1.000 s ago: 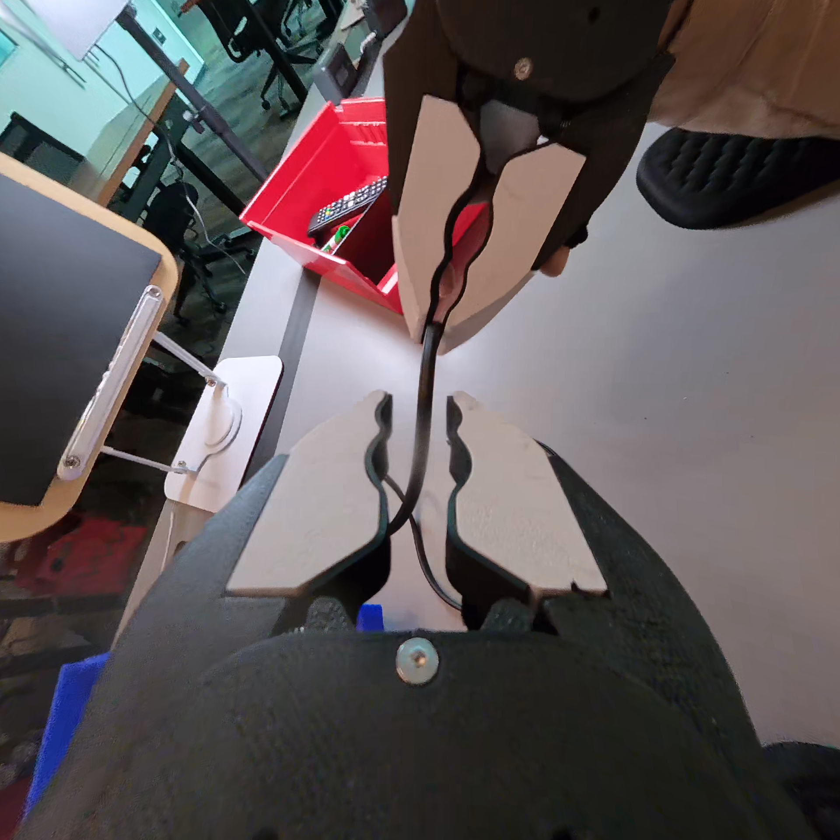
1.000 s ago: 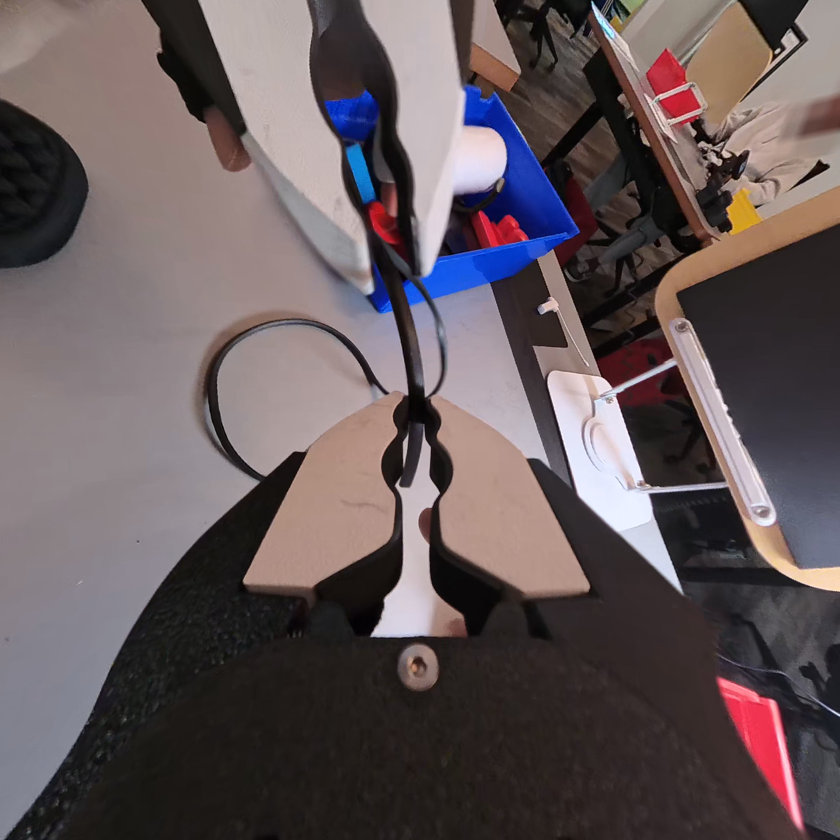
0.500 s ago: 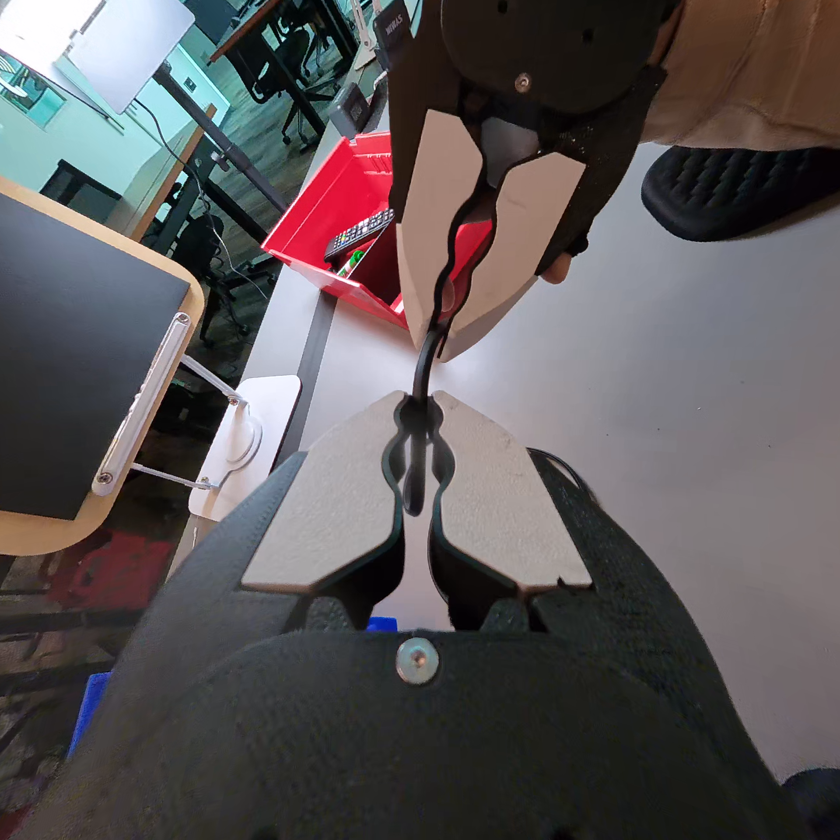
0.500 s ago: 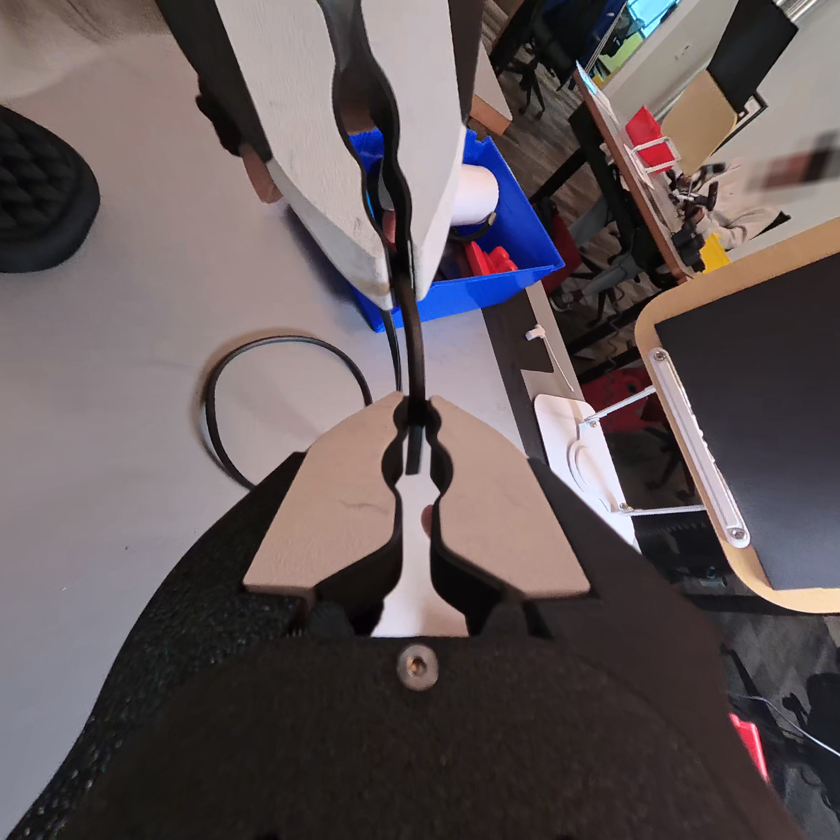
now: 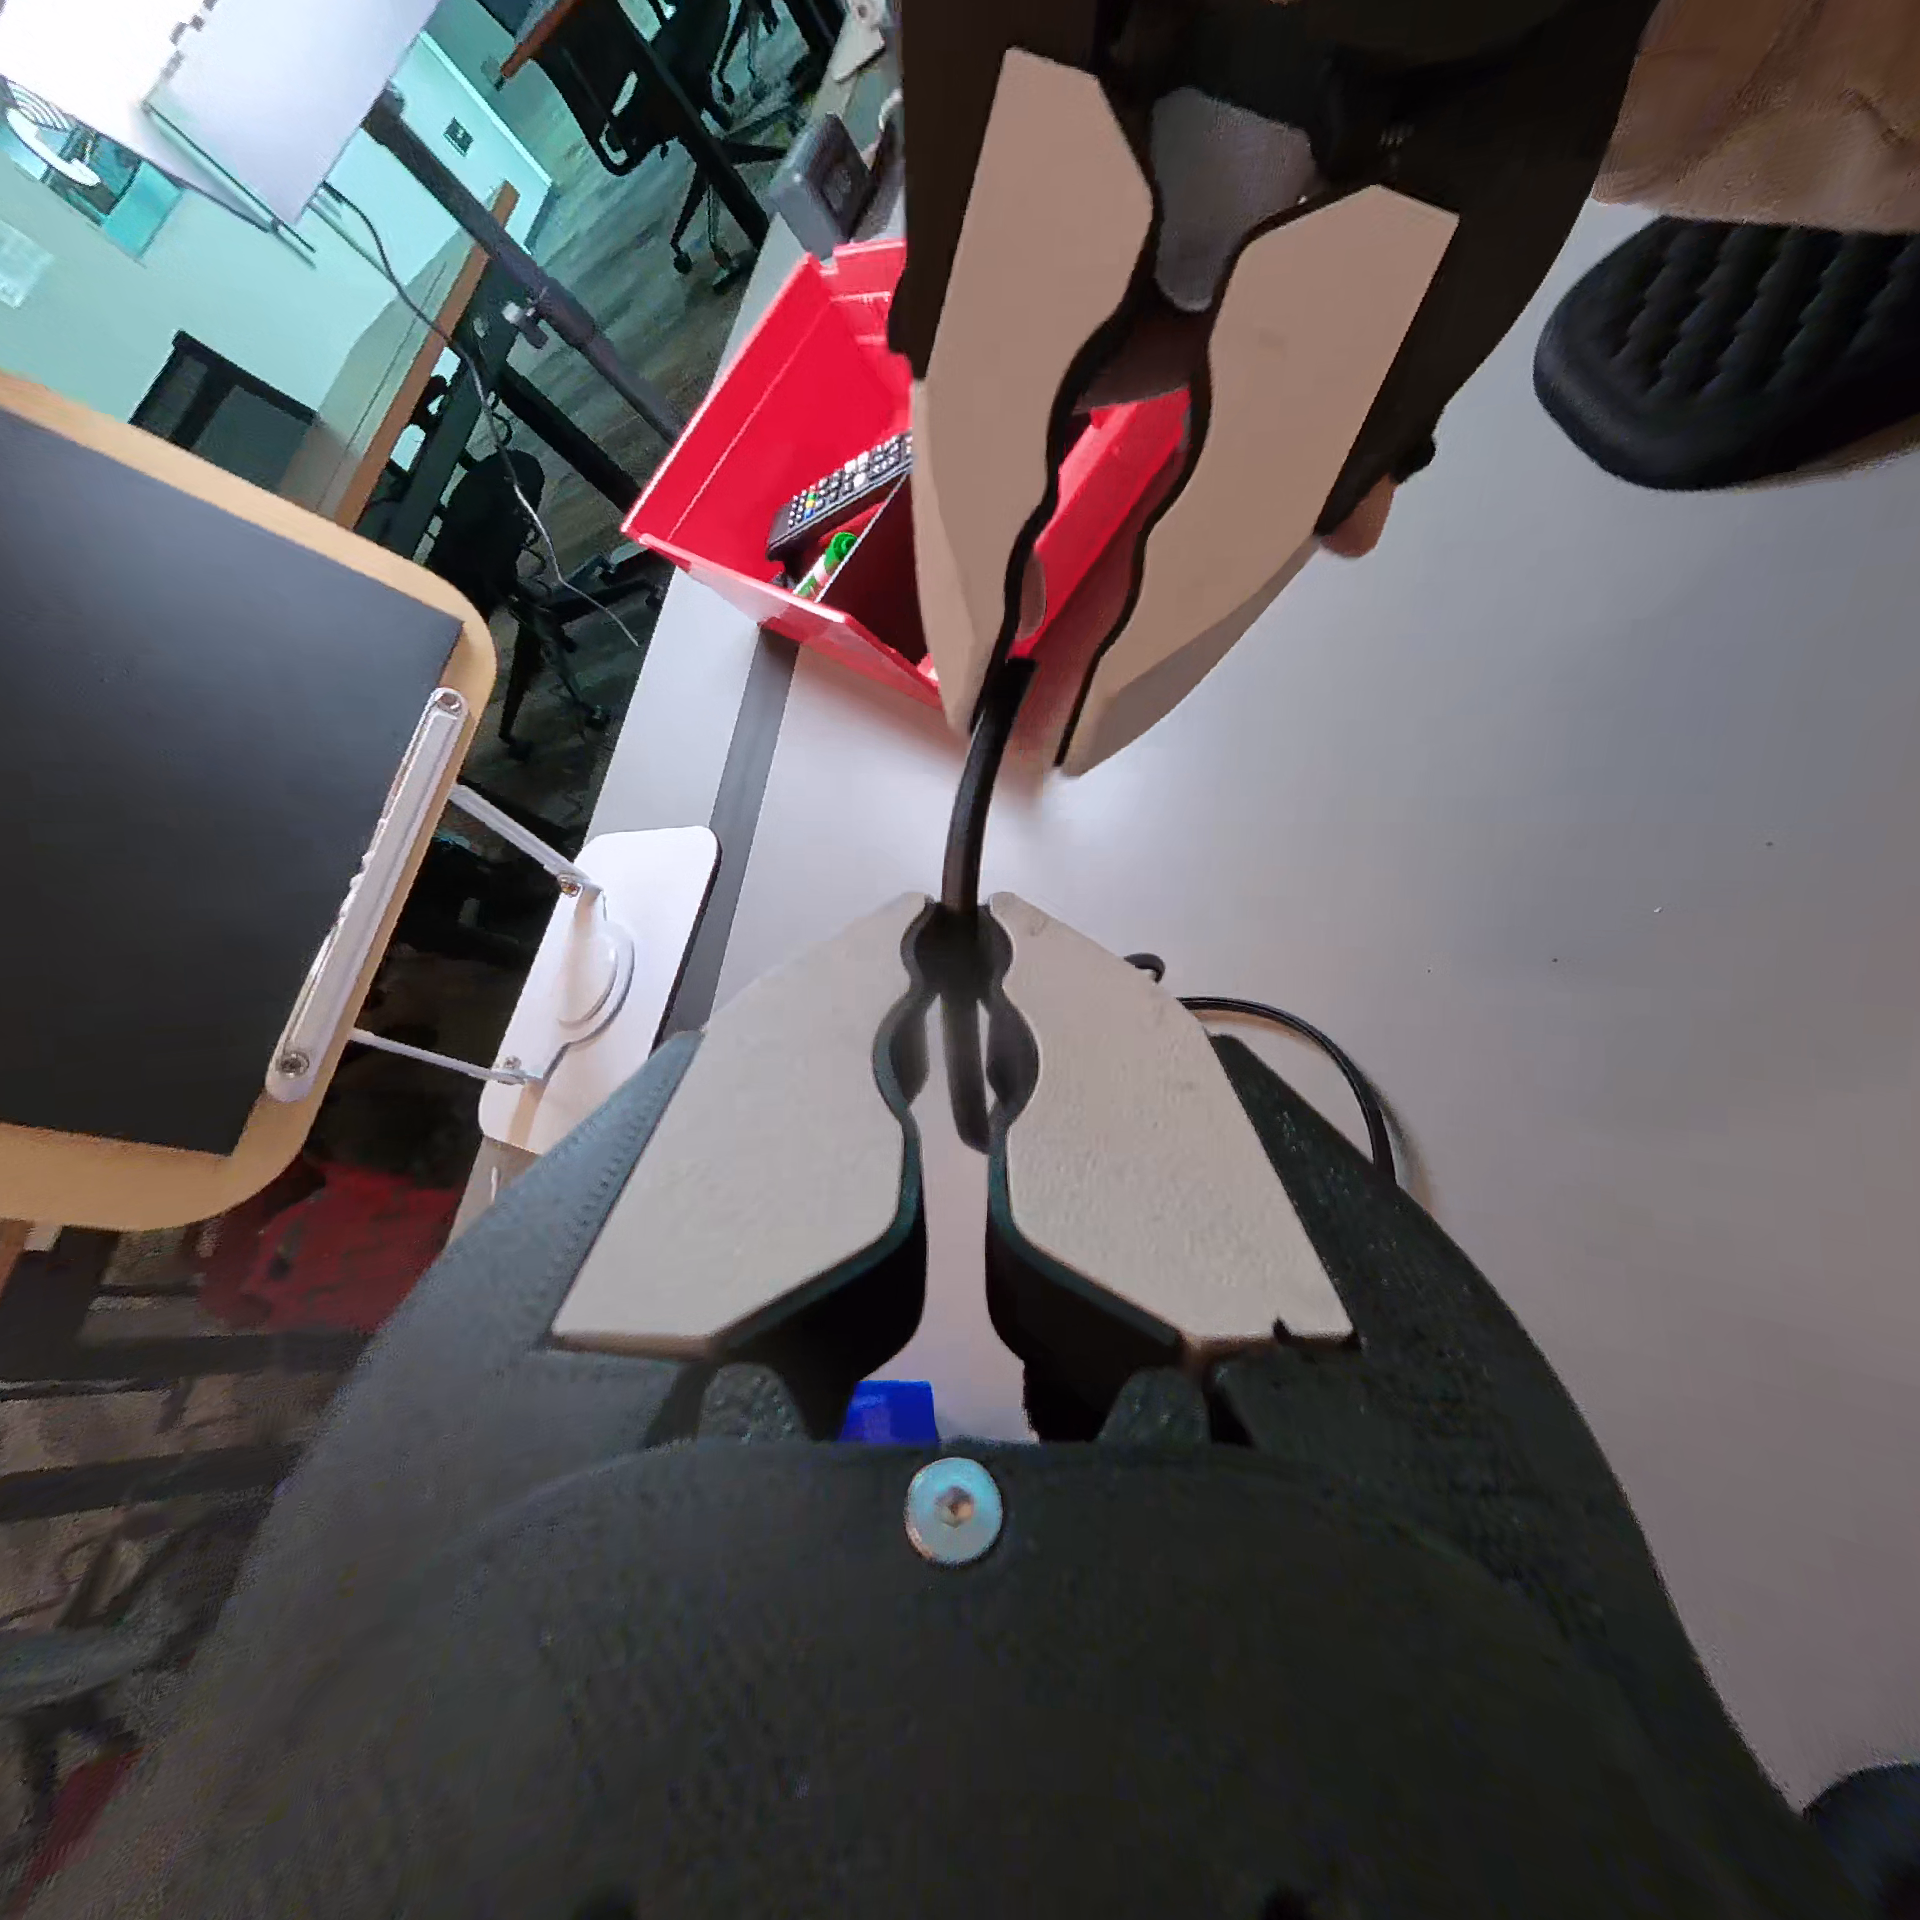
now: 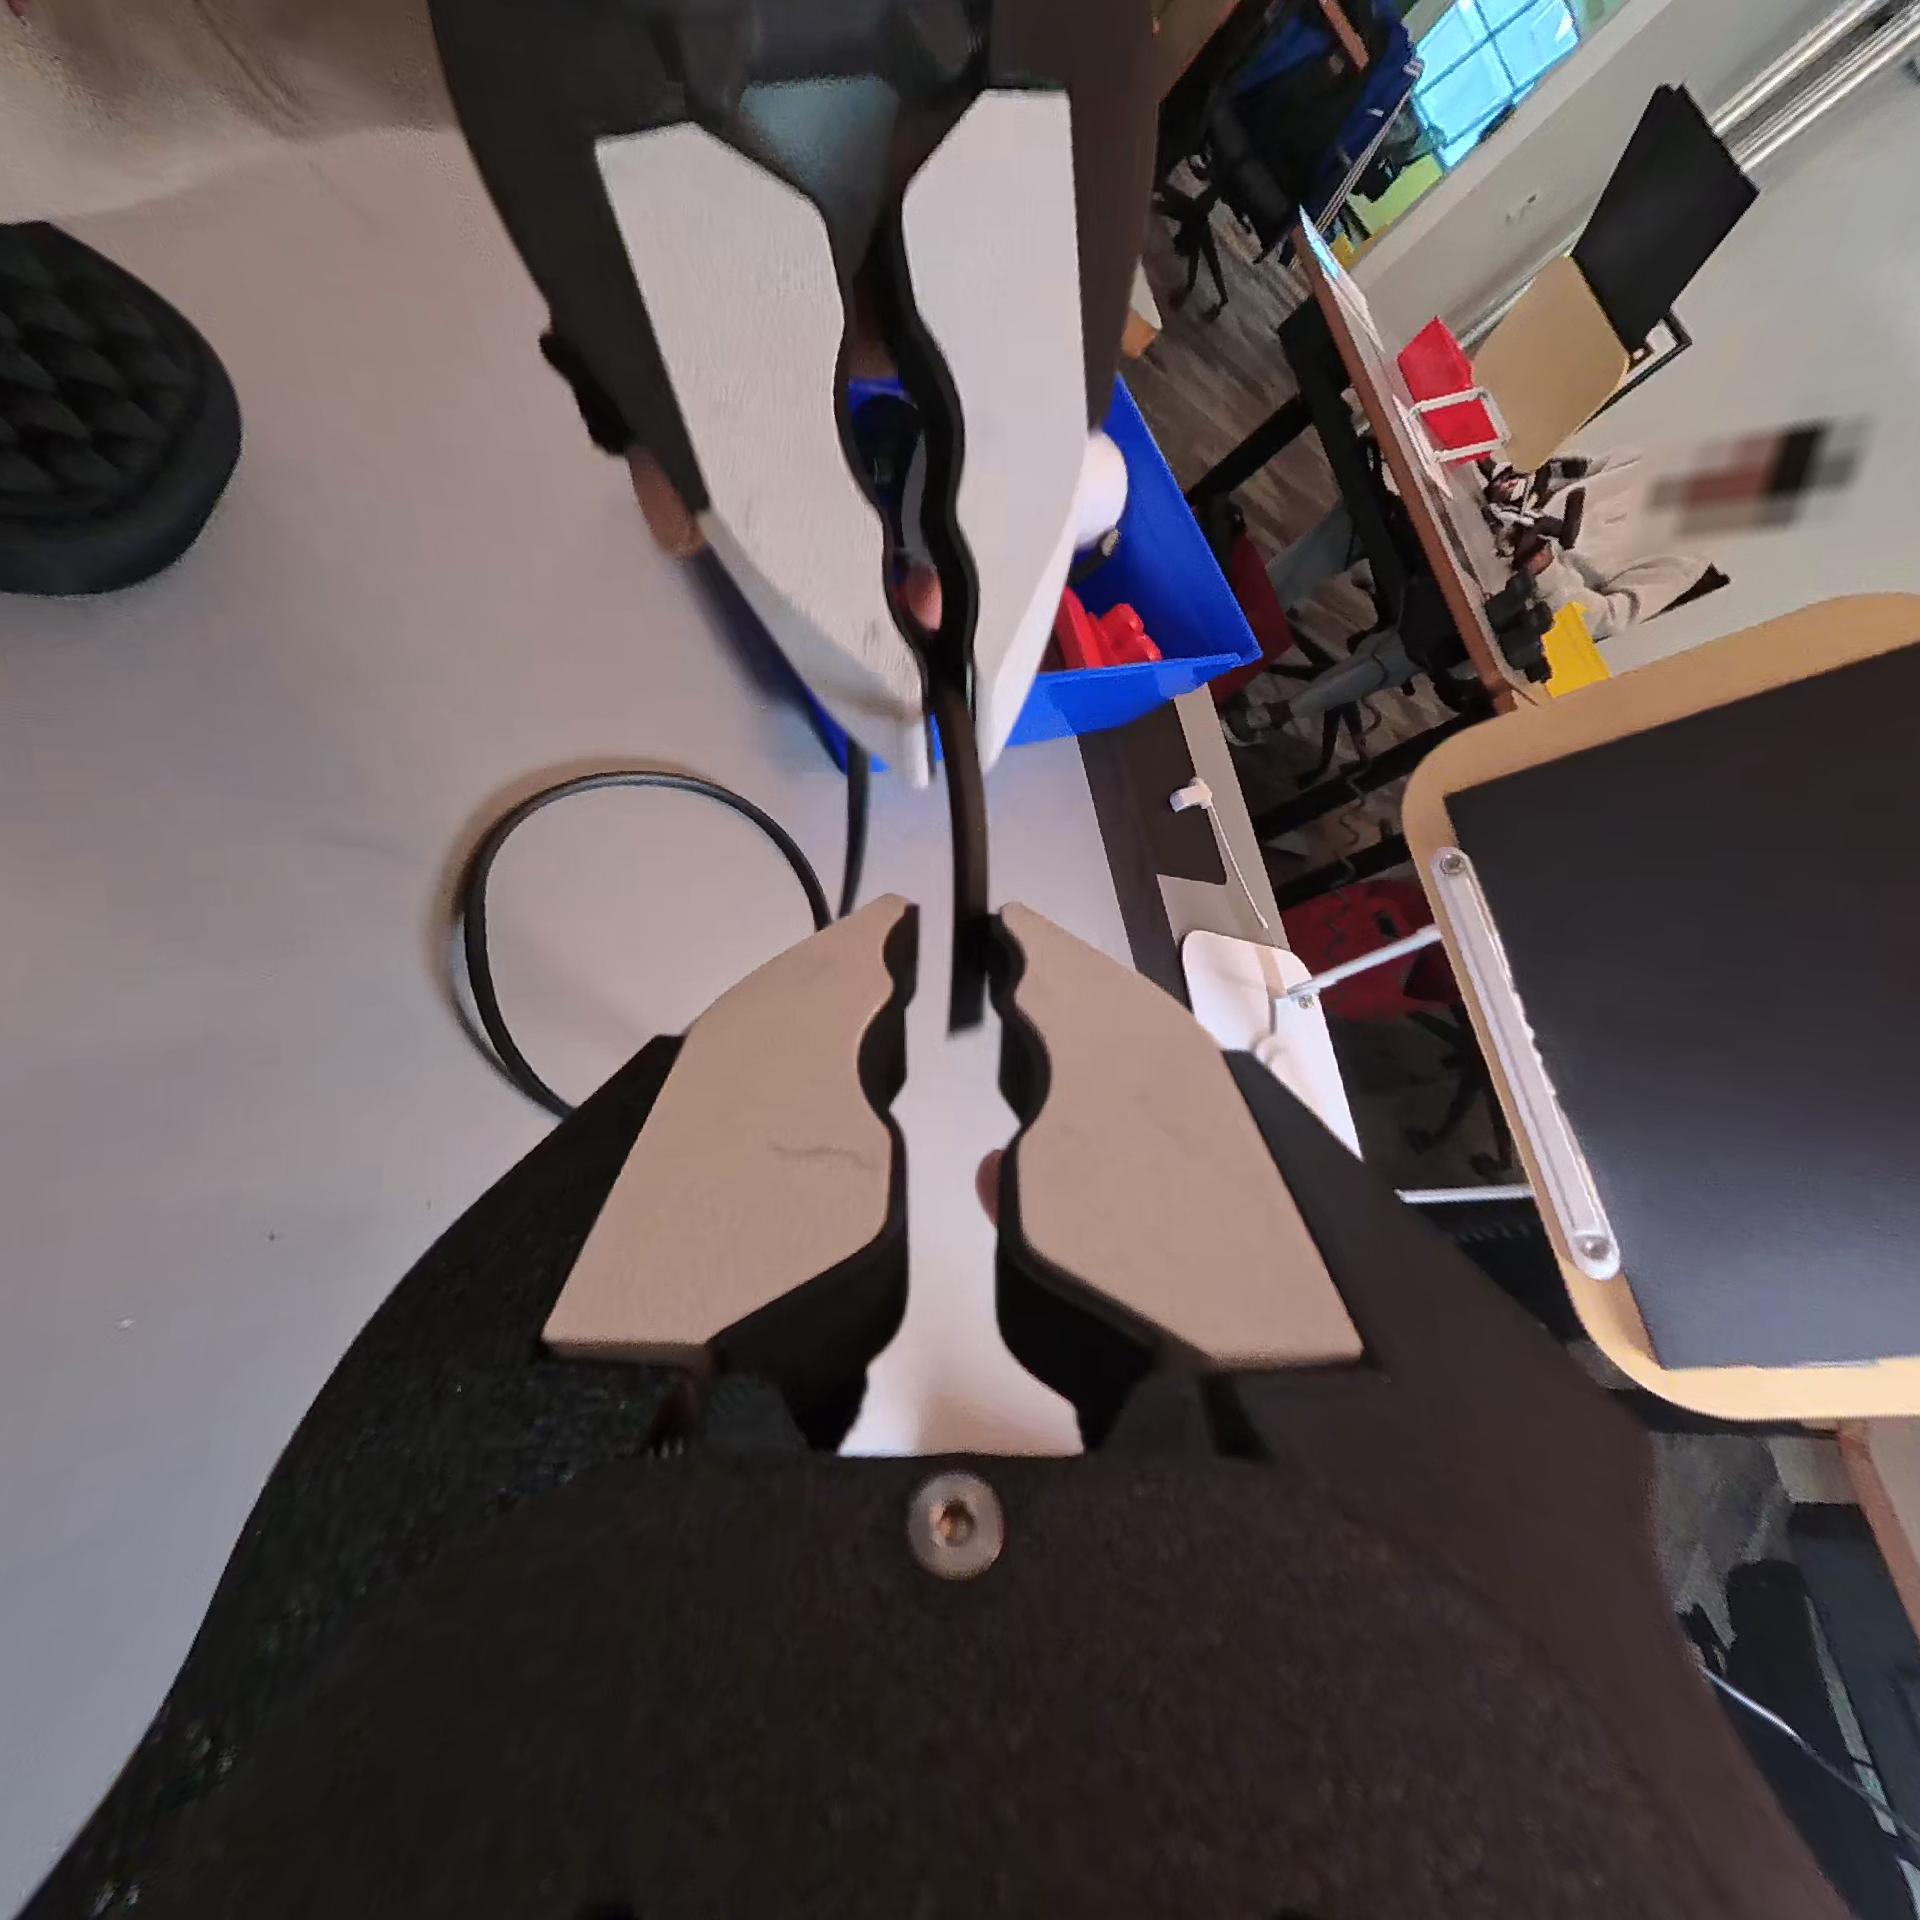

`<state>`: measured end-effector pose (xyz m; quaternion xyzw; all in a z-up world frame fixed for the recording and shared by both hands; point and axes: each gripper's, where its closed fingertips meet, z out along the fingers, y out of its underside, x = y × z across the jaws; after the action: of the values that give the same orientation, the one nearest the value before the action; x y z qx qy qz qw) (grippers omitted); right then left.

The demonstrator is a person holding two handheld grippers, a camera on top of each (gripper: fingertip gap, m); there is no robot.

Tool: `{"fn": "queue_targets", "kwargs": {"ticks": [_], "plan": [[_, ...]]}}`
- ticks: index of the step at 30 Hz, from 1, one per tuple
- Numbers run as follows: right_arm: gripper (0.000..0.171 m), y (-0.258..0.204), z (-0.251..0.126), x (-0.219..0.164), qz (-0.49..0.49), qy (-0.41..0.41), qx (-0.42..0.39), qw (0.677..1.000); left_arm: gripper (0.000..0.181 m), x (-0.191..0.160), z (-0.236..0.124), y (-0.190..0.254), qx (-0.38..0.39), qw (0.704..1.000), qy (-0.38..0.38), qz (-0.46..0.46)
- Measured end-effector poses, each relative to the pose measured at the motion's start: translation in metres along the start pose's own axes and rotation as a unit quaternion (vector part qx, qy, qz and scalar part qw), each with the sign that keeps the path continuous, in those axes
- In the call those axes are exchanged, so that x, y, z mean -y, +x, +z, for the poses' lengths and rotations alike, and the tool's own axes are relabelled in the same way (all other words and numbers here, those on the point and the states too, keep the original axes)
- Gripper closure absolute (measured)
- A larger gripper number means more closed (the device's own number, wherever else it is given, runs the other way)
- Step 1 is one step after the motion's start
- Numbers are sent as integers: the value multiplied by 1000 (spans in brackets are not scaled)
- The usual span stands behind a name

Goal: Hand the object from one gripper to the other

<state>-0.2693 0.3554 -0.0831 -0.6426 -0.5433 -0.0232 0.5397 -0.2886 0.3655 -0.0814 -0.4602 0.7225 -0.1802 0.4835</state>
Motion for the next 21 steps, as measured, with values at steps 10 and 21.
{"fn": "queue_targets", "kwargs": {"ticks": [10,21], "plan": [[165,1,-3,5,-21,22,-6,1000,175,-13,-3,5,-41,999,-8,-26],[165,-88,44,-79,-39,-125,218,967,169,-70,16,62,-227,962,-117,-93]]}}
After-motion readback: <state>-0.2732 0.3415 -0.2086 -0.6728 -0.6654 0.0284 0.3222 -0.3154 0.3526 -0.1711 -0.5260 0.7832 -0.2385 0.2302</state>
